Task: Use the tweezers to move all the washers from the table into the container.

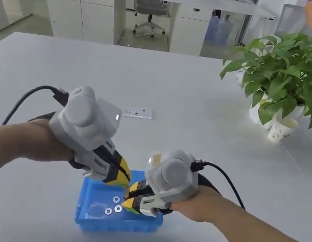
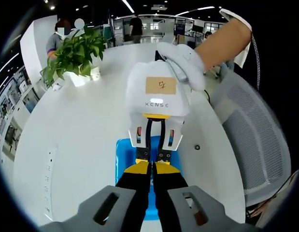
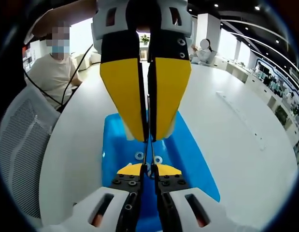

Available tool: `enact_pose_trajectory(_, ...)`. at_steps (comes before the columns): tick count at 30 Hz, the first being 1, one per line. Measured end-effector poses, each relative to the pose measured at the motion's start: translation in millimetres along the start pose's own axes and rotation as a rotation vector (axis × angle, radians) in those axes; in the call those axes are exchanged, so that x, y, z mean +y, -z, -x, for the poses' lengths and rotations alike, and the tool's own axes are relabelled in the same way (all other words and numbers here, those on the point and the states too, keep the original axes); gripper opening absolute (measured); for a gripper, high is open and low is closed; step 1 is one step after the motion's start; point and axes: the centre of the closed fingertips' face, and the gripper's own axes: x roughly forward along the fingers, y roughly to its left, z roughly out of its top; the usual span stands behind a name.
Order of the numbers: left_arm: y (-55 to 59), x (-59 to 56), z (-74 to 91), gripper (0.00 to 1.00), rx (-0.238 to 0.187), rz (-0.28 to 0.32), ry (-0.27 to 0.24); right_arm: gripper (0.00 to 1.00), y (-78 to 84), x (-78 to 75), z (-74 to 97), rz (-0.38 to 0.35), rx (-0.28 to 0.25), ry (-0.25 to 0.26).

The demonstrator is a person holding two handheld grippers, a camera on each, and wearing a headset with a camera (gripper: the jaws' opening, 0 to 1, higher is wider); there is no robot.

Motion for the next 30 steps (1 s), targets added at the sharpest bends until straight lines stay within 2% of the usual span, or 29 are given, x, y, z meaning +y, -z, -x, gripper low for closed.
enact_pose_trajectory(10,5.0,0.4,-6.1,0.04,0.004,0.01,-0.003,0.1,7.2,-0.8,-5.1,0.007,0.022,-0.009)
enact_pose_trajectory(22,1.4,0.1,-7.7,0.05,0.001,0.005,-0.005,0.11,7.8,-1.1,-2.4,0.01,0.024,-0.005)
enact_pose_trajectory(30,-2.8,-1.4,-2.7,0.04,-0.004,0.002,-0.014,0.11,3.1,-0.9,2.1,0.015,0.011,0.0)
